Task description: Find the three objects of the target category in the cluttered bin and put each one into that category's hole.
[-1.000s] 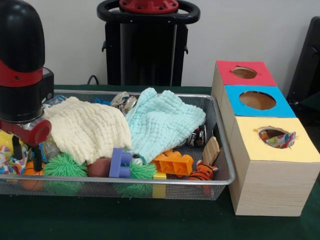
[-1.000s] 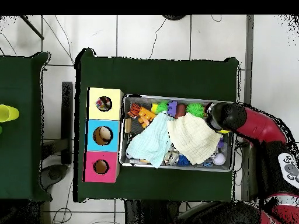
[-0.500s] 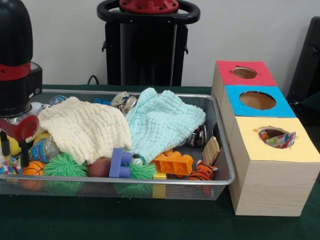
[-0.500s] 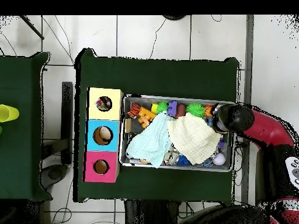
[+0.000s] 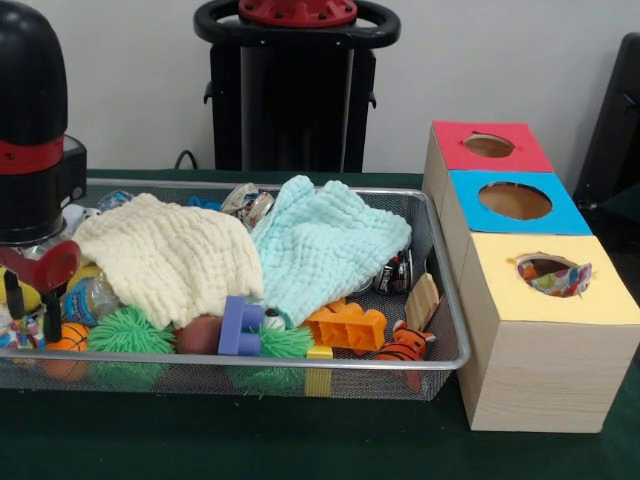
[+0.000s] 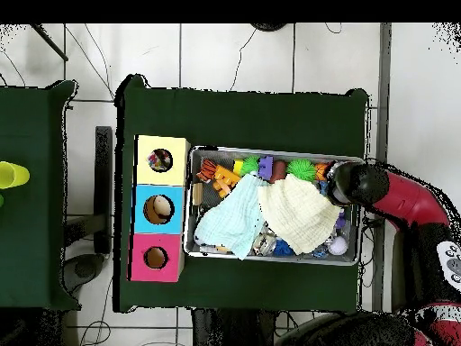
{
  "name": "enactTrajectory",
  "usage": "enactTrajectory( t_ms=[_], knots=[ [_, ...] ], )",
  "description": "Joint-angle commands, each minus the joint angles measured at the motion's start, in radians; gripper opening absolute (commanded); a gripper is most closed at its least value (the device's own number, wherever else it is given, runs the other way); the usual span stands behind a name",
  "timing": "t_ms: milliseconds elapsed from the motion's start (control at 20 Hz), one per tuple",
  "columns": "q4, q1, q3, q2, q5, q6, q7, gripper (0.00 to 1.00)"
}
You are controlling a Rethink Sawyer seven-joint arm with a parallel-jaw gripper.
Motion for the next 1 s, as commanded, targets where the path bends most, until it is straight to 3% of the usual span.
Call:
enactTrajectory(
  t_ms=[50, 700, 750, 1000],
  knots=[
    [0.002, -0.012, 0.083, 0.087, -0.056, -0.074, -0.074, 1.00],
    [-0.031, -0.009, 0.085, 0.134, -0.069, -0.141, -0.064, 1.00],
    [-0.032, -0.008, 0.085, 0.134, -0.074, -0.149, -0.066, 0.00],
    [-0.036, -0.005, 0.084, 0.134, -0.079, -0.134, -0.090, 0.00]
  ],
)
